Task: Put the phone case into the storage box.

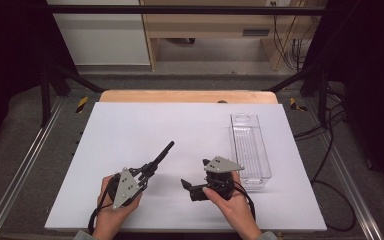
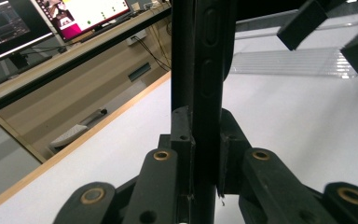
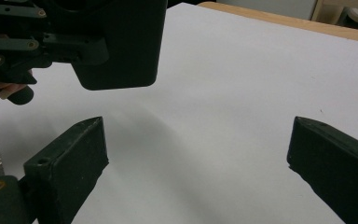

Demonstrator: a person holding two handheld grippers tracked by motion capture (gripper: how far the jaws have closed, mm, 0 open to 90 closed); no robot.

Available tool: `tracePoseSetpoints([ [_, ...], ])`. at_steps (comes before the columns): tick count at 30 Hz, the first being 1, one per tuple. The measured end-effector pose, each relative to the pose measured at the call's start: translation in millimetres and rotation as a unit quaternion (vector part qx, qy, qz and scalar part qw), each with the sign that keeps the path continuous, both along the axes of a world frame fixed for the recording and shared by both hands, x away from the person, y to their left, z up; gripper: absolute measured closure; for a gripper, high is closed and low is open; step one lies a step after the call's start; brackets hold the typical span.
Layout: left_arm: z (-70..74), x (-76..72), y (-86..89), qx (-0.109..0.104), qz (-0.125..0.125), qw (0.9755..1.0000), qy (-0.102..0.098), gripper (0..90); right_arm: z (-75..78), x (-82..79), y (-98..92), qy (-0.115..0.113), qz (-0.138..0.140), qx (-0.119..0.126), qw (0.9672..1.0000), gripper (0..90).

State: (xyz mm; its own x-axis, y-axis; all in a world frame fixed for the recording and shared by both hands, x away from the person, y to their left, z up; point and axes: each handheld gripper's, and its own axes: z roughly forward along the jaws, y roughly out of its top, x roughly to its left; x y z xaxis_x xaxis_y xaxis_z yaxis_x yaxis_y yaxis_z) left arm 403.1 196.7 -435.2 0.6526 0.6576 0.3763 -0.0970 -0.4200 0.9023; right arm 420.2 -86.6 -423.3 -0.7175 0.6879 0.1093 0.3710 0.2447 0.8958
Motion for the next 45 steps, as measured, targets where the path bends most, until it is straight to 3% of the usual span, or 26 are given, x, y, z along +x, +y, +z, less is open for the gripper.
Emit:
tracePoseSetpoints([
  [22, 0.2, 3.1, 8.2, -0.041, 0.001, 0.9991, 0.011, 80.3, -2.0, -0.5, -2.2, -0.003, -0.004, 0.002, 1.0000, 4.9],
  [45, 0.5, 6.8, 16.0, -0.104, -0.004, 0.9941, 0.031, 80.4, -4.0, -1.4, 1.0, -0.010, 0.004, -0.008, 0.9999, 4.5],
])
